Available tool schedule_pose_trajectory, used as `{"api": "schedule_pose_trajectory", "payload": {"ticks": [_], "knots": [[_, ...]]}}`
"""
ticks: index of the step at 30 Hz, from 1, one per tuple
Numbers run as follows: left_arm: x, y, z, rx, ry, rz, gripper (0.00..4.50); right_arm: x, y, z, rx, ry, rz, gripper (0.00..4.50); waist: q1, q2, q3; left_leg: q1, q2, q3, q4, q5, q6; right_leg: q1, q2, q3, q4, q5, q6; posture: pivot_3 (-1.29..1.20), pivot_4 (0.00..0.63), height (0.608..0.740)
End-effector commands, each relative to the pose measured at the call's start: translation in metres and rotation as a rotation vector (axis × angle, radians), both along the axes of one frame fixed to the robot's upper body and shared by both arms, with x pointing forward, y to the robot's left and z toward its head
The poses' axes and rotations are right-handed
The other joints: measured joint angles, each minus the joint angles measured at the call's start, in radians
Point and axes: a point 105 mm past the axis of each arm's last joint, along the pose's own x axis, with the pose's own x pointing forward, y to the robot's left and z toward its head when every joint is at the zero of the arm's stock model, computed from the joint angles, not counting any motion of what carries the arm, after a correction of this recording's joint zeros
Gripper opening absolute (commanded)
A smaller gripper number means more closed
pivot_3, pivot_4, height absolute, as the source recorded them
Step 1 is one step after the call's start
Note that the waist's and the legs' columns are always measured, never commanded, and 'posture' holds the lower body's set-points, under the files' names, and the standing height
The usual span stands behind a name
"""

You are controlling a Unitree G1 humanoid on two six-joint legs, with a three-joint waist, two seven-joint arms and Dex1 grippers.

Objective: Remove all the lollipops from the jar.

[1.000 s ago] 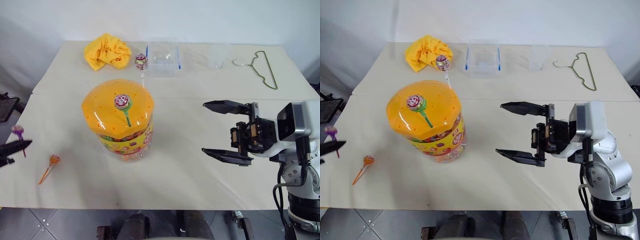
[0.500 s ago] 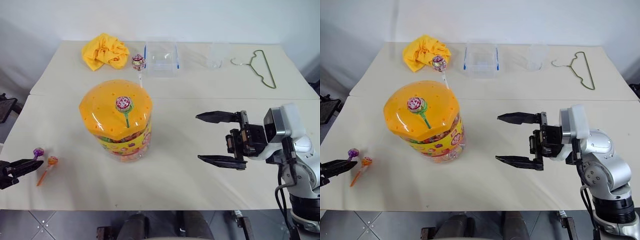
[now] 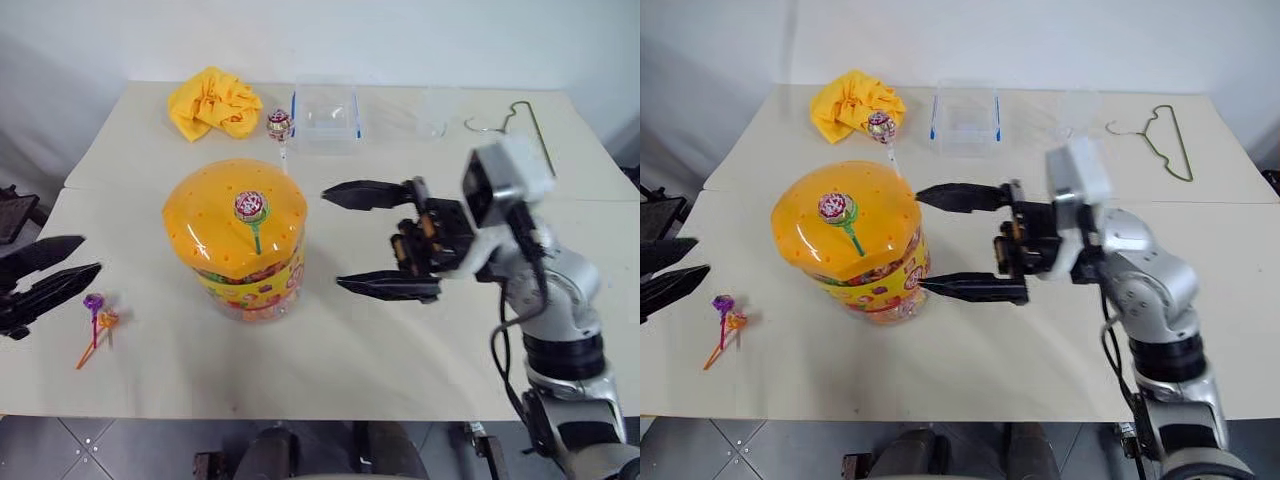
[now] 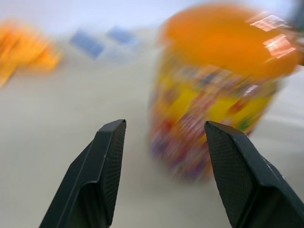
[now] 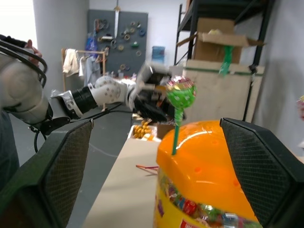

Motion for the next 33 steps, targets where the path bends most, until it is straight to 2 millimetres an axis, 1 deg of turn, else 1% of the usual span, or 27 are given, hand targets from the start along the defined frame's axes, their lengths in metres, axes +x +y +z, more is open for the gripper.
{"api": "schedule_pose_trajectory", "payload": {"ticks": [1,3,7,8,13,16,18,19,23,25,27,28,30,32,33], "knots": [[-0.007,-0.019,0.001,-0.023,0.010,-0.093,2.79,0.002,0.022,0.001,-0.025,-0.048,0.019,4.50,-0.014,0.000,0.000,0.000,0.000,0.000,0.000,0.000,0.000,-0.001,0.000,0.000,0.001,0.000,0.000,0.00,0.150,0.740],[-0.011,-0.022,0.007,-0.049,-0.057,-0.117,2.79,0.003,0.033,-0.001,-0.039,-0.062,0.032,4.50,-0.022,0.000,0.000,-0.001,0.000,0.000,-0.001,0.000,0.000,-0.002,0.001,-0.001,0.002,0.000,0.000,0.00,0.150,0.740],[-0.013,-0.017,0.007,-0.085,-0.054,-0.100,2.79,0.007,0.053,-0.004,-0.069,-0.112,0.030,4.50,-0.027,0.000,0.000,-0.001,0.000,0.004,0.000,0.000,0.000,-0.007,0.002,-0.006,0.006,0.000,0.000,0.00,0.150,0.740],[-0.014,-0.014,0.008,-0.092,-0.080,-0.091,2.79,0.008,0.057,-0.004,-0.075,-0.117,0.032,4.50,-0.027,0.000,0.000,-0.001,0.000,0.006,0.000,0.000,0.000,-0.007,0.002,-0.007,0.007,0.000,0.000,0.00,0.150,0.740],[-0.022,-0.005,0.014,-0.142,-0.132,-0.059,2.79,0.009,0.069,0.000,-0.073,-0.127,0.040,4.50,-0.028,0.000,0.000,-0.001,0.000,0.008,0.001,0.000,0.000,-0.008,0.003,-0.006,0.007,0.000,0.000,0.00,0.150,0.740],[-0.029,0.002,0.016,-0.156,-0.165,-0.038,2.82,0.010,0.073,0.001,-0.079,-0.145,0.042,3.91,-0.028,0.000,0.000,-0.001,0.000,0.008,0.001,0.000,0.000,-0.008,0.003,-0.006,0.008,0.000,0.000,0.00,0.150,0.740],[-0.032,0.006,0.015,-0.150,-0.169,-0.017,2.82,0.011,0.074,0.001,-0.080,-0.147,0.043,3.31,-0.029,0.000,0.000,-0.001,0.000,0.008,0.001,0.000,0.000,-0.008,0.002,-0.006,0.008,0.000,0.000,0.00,0.150,0.740],[-0.034,0.012,0.012,-0.147,-0.155,-0.001,2.82,0.011,0.075,0.001,-0.084,-0.146,0.047,2.91,-0.029,0.000,0.000,-0.001,0.000,0.008,0.001,0.000,0.000,-0.008,0.003,-0.006,0.008,0.000,-0.001,0.00,0.150,0.740],[-0.043,0.025,0.002,-0.129,-0.100,0.016,2.82,0.012,0.076,0.001,-0.095,-0.149,0.062,1.62,-0.036,0.000,0.000,-0.001,0.000,0.009,0.000,0.000,0.000,-0.009,0.003,-0.006,0.007,0.000,-0.001,0.00,0.150,0.740],[-0.044,0.025,0.001,-0.125,-0.084,-0.001,2.82,0.012,0.076,0.002,-0.092,-0.151,0.075,0.90,-0.040,0.000,0.000,-0.001,0.000,0.009,0.000,0.000,0.000,-0.009,0.003,-0.006,0.007,-0.001,-0.001,0.00,0.150,0.740],[-0.043,0.020,0.005,-0.125,-0.092,-0.028,2.82,0.009,0.074,0.005,-0.073,-0.143,0.106,0.22,-0.041,0.000,0.000,-0.001,0.001,0.008,0.000,0.000,0.000,-0.009,0.003,-0.006,0.008,-0.001,-0.001,0.00,0.150,0.740],[-0.042,0.018,0.006,-0.126,-0.095,-0.043,2.82,0.007,0.072,0.006,-0.056,-0.135,0.131,0.02,-0.040,0.000,0.000,-0.001,0.000,0.008,0.000,0.000,0.000,-0.008,0.002,-0.006,0.008,-0.001,-0.001,0.00,0.150,0.740],[-0.041,0.012,0.008,-0.128,-0.100,-0.067,2.82,0.003,0.065,0.013,0.002,-0.115,0.186,0.02,-0.041,0.000,0.000,-0.001,0.000,0.008,0.001,0.000,0.000,-0.008,0.002,-0.006,0.008,-0.001,-0.001,0.00,0.150,0.740],[-0.040,0.008,0.010,-0.134,-0.113,-0.087,2.82,-0.003,0.050,0.021,0.087,-0.097,0.270,0.02,-0.042,0.000,0.000,-0.001,0.000,0.008,0.000,0.000,0.000,-0.008,0.002,-0.006,0.008,-0.001,-0.001,0.00,0.150,0.740],[-0.041,0.006,0.012,-0.137,-0.123,-0.098,2.82,0.000,0.044,0.026,0.116,-0.082,0.266,0.02,-0.042,0.000,0.000,-0.001,0.000,0.007,0.000,0.000,0.000,-0.008,0.002,-0.006,0.008,-0.001,-0.001,0.00,0.150,0.740]]}}
